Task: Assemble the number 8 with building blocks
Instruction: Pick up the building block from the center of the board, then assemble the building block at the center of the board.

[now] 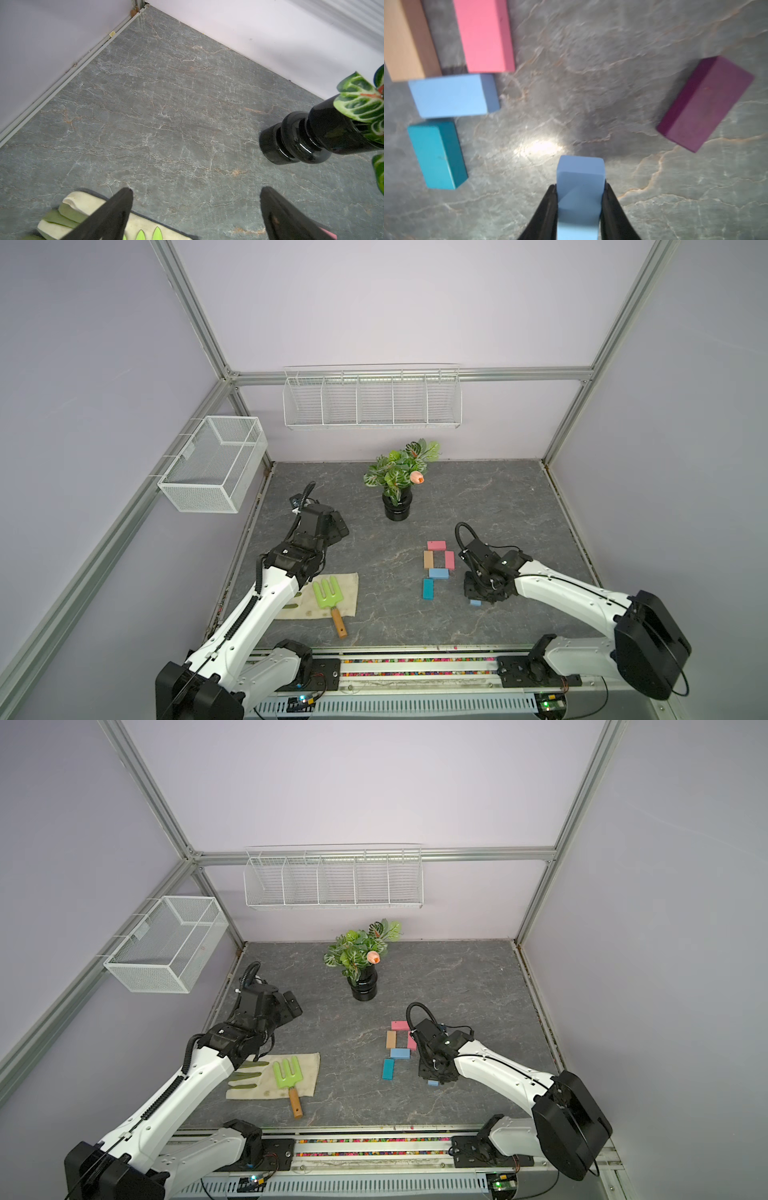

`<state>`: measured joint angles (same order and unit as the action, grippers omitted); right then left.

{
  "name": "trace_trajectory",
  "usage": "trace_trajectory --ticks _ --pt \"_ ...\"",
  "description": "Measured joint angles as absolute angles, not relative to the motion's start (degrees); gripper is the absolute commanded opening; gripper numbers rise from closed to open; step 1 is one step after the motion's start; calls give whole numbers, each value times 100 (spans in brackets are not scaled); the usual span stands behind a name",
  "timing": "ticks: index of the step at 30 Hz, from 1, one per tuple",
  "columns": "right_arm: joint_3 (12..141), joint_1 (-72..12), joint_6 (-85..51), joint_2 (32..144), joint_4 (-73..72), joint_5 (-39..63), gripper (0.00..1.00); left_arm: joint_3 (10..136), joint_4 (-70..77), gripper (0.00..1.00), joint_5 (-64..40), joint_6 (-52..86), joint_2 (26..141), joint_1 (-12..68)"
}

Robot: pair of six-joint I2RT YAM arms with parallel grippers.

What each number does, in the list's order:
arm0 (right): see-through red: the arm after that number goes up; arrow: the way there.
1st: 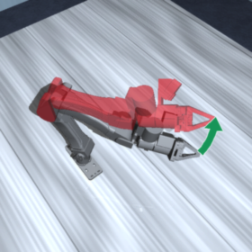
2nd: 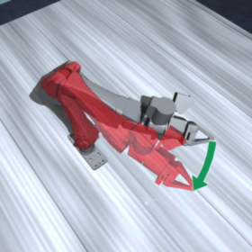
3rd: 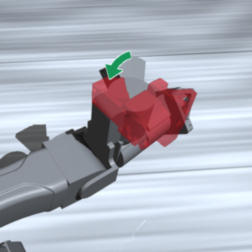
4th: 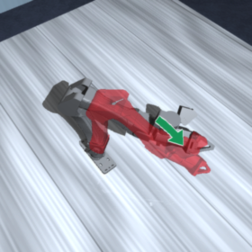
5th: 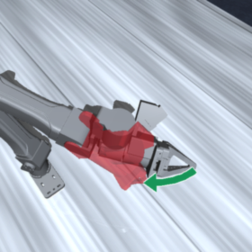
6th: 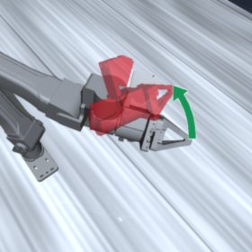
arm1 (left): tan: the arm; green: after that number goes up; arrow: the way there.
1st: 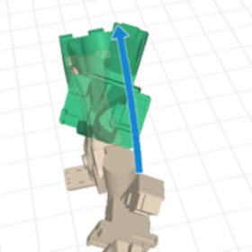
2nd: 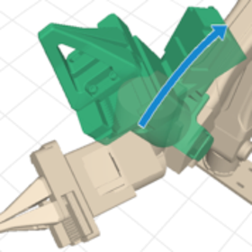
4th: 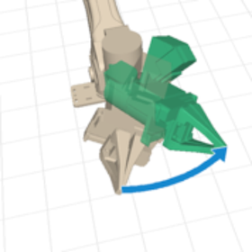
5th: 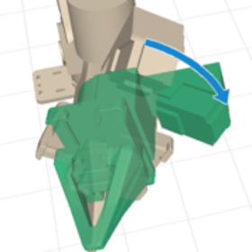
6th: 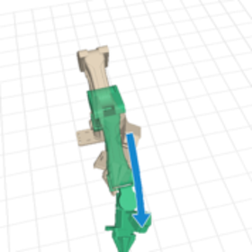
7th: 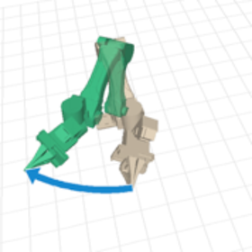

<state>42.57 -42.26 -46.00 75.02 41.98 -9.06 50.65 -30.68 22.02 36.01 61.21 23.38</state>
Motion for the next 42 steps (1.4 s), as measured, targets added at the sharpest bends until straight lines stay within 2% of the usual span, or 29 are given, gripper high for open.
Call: trace_trajectory --ticks 7,15,33,37,42 --pt "4313 -4473 -4431 7741 4174 -805 7 5065 -3092 100 2200 3599 6195 2338" --pt "4650 -4473 -4042 8700 3820 -615 7 5065 -3162 99 2202 3599 6195 2338" --pt "5028 -4154 -3758 9144 3503 -548 7 5065 -3162 100 2204 3599 6193 2338" --pt "5054 -4121 -3750 9172 3500 -502 14 5065 -3162 100 2204 3599 6193 2338" --pt "5098 -4112 -3743 9205 3507 -489 17 5068 -3164 100 2204 3599 6195 2338"
